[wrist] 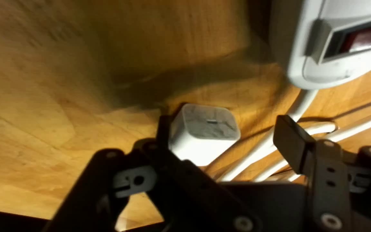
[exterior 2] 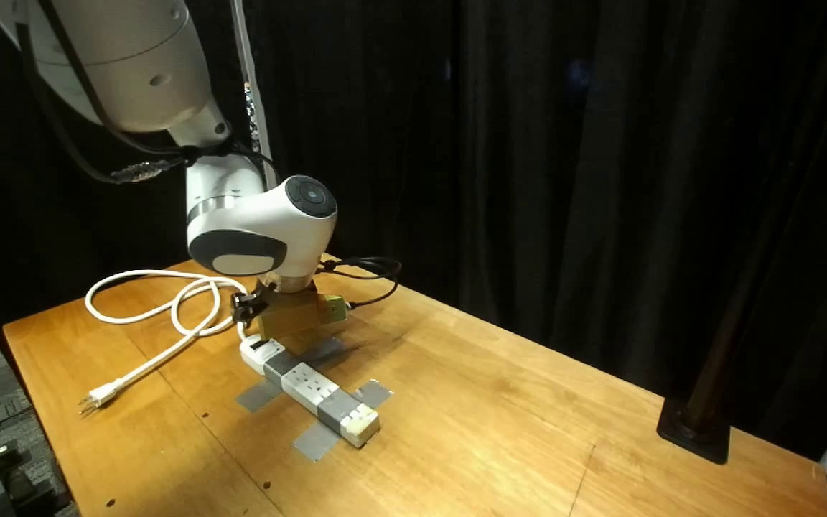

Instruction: Plug the charger head into the extension cable

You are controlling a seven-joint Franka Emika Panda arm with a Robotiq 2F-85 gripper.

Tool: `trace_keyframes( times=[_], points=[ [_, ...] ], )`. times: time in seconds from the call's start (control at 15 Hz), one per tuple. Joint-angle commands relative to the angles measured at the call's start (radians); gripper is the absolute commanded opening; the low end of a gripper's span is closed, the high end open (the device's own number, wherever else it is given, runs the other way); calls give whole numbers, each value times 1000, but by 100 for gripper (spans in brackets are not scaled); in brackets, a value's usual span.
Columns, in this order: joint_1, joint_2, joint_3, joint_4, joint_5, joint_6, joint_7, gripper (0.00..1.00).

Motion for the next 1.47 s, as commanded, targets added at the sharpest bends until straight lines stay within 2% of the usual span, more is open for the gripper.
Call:
trace_keyframes(
  times=[0.0, 0.07, 0.13, 0.2, 0.27, 0.47, 0.53, 0.67, 1.0, 1.27, 1.4],
  points=[
    [-67, 12, 73, -25, 50, 43, -76, 49],
    [-89, 16, 98, -31, 68, 63, -89, 42],
    [-107, 24, 120, -37, 83, 88, -99, 83],
    [-117, 32, 140, -43, 97, 125, -97, 79],
    [-132, 41, 161, -50, 105, 166, -90, 79],
    [-180, 82, 221, -76, 66, 270, -54, 99],
    [-192, 98, 235, -86, 47, 302, -36, 100],
    [-214, 145, 273, -116, 14, 455, 3, 100],
    [-160, 164, 202, -191, -249, 628, 314, 99],
    [-80, 152, 93, -215, -461, 704, 569, 100],
    [4, 126, 4, -190, -531, 712, 689, 98]
  ],
)
